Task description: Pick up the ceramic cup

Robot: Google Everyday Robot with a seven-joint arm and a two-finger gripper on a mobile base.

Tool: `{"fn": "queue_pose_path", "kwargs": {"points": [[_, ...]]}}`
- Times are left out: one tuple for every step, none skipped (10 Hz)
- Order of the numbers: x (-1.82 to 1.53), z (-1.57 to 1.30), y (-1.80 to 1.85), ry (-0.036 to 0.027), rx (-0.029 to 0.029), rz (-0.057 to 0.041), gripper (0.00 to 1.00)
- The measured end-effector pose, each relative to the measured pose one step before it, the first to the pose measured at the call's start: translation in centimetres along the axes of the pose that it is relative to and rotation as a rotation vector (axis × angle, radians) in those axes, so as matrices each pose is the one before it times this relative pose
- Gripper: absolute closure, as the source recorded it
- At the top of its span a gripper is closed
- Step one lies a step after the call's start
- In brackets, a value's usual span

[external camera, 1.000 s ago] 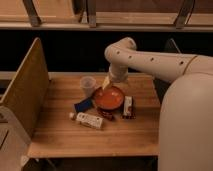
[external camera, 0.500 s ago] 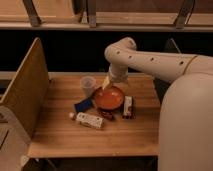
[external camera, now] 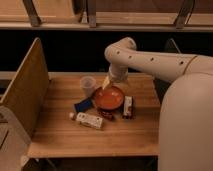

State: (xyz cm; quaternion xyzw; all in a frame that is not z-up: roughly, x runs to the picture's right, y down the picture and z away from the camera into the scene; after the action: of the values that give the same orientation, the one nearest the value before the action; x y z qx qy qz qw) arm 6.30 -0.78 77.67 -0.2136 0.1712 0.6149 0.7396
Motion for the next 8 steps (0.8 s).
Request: {"fn": "queue_pose_path", "kwargs": {"points": [[-0.069, -0.039, -0.038, -0.00339, -0.00023, 0.00005, 0.2], [-0.554, -0.318, 0.026, -0.02177, -0.00542, -0.01191, 0.2], [-1.332, -0.59, 0.03, -0.04492, -0.00899, -0.03061, 0.2], [-2.113, -0.8, -0.134, -0.06211, -0.00927, -0.045, 0.2], [-1.917, -0.463, -0.146, -0.05203, -0.01098, -0.04073, 0.2], [-2.278, -0.174, -0.091, -0.05497, -0.03007, -0.03841, 0.2], [-1.511, 0.14, -0.047, -0.03444, -0.02864, -0.01896, 0.2], [-0.733, 0.073, 0.043, -0.01738, -0.01519, -0.00974, 0.2]]}}
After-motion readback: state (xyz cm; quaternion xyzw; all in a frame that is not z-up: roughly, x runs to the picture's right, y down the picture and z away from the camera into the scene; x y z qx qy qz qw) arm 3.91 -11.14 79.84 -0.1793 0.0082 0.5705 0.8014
